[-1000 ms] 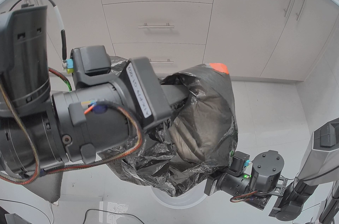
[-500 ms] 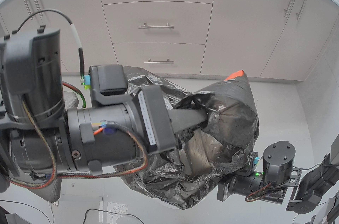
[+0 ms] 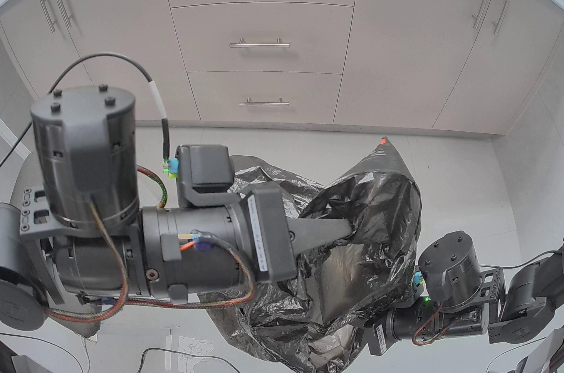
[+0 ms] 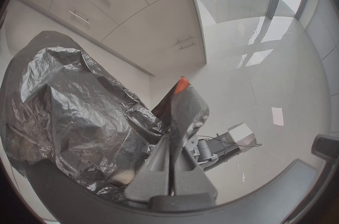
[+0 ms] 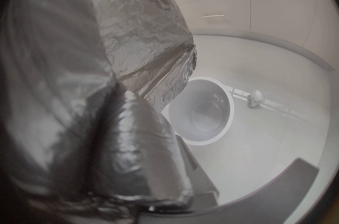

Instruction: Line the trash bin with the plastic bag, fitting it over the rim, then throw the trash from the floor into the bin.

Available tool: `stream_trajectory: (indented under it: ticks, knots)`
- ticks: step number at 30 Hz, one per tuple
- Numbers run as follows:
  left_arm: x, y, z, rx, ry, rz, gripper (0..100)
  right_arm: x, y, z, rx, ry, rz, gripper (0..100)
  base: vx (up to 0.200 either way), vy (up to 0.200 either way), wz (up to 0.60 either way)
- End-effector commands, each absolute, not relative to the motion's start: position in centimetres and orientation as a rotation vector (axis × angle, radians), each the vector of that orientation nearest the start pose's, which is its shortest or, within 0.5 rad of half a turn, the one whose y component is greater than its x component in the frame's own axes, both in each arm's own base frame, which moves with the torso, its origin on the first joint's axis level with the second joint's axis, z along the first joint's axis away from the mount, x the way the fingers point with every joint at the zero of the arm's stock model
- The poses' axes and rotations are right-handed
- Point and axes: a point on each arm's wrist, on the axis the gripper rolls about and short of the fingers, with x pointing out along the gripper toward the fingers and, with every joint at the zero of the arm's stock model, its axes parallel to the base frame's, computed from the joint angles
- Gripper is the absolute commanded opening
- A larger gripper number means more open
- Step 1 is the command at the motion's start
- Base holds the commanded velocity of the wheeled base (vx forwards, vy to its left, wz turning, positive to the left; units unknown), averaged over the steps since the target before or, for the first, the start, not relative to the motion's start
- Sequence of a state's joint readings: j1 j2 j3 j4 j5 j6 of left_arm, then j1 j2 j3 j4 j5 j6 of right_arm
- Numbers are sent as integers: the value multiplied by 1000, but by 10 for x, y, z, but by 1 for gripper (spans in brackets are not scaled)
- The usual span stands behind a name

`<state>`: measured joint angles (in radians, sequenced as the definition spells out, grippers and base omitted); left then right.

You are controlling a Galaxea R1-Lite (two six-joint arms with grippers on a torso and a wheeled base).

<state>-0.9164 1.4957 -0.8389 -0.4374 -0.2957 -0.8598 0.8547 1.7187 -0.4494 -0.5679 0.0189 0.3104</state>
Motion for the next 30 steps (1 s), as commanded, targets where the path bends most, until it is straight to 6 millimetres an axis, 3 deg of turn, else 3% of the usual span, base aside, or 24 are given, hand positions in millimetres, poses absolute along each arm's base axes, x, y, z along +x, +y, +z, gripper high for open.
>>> stream_trajectory:
  ticks: [1, 8, 16, 25, 30]
  knots:
    - [164, -220, 212, -656, 790, -1012, 0, 161, 190, 103, -9, 778, 747, 0, 0, 0, 0]
    - [168, -224, 202, -646, 821, -1014, 0, 155, 186, 107, -97, 889, 780, 0, 0, 0, 0]
    - [169, -230, 181, -653, 859, -1140, 0, 153, 184, 105, -171, 951, 784, 0, 0, 0, 0]
    - [179, -242, 157, -659, 932, -1115, 0, 154, 184, 100, -182, 989, 803, 0, 0, 0, 0]
    - [180, -243, 154, -660, 935, -1113, 0, 157, 188, 88, -196, 1028, 795, 0, 0, 0, 0]
